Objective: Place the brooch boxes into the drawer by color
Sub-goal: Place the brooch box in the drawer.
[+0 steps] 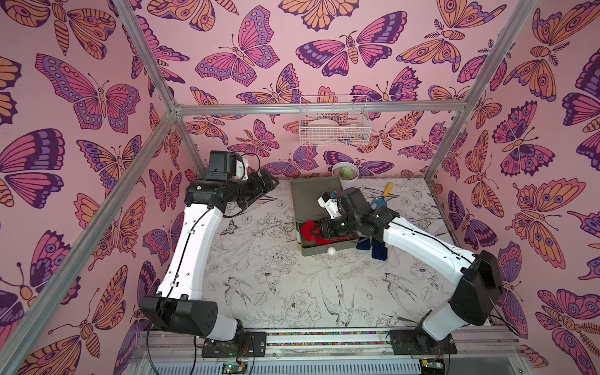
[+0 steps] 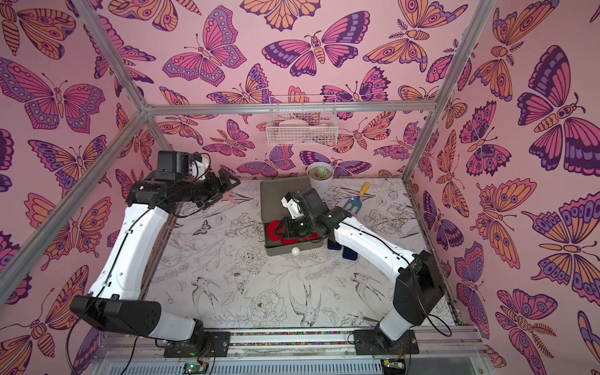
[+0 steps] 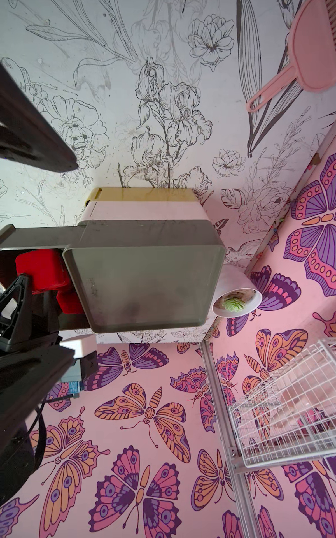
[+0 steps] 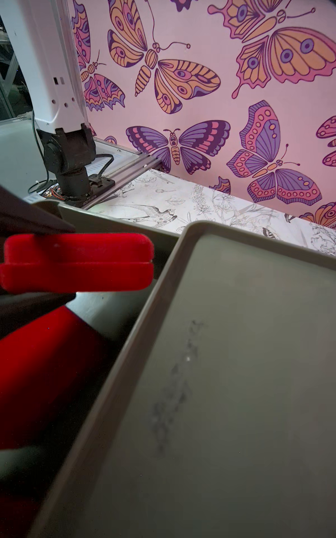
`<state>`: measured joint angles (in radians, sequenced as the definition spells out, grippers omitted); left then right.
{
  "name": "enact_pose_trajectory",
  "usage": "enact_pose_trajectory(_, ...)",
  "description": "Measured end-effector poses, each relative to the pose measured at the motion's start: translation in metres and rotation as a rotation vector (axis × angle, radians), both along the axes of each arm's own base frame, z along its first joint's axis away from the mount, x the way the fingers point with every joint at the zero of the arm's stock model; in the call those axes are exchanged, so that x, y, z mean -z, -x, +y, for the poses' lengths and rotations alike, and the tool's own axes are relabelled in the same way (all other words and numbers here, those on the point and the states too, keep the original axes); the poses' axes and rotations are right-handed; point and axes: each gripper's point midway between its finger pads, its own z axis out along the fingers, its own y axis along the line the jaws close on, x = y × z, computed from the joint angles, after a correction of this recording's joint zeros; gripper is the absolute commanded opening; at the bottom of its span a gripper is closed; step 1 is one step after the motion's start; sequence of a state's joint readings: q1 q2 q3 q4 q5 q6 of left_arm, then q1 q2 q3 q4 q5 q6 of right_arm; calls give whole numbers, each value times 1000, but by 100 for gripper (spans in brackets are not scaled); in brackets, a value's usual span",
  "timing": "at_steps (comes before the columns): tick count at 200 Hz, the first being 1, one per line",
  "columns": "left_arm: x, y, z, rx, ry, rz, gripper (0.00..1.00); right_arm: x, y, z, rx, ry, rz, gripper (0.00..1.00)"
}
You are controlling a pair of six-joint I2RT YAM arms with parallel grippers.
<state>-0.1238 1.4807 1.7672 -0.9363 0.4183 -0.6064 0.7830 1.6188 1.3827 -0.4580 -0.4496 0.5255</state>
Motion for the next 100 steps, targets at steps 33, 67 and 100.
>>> enact_pose_trajectory(33, 2, 0, -1, 3, 2, 4, 100, 6, -2, 2, 1, 15, 5, 47)
enact_pose_trajectory(67, 4, 1, -2, 9, 7, 12, 100, -11, -12, 9, 8, 1, -35, 57)
enact_pose_trajectory(100, 4, 2, -3, 16, 12, 13, 100, -24, -19, 8, 15, 10, -82, 55)
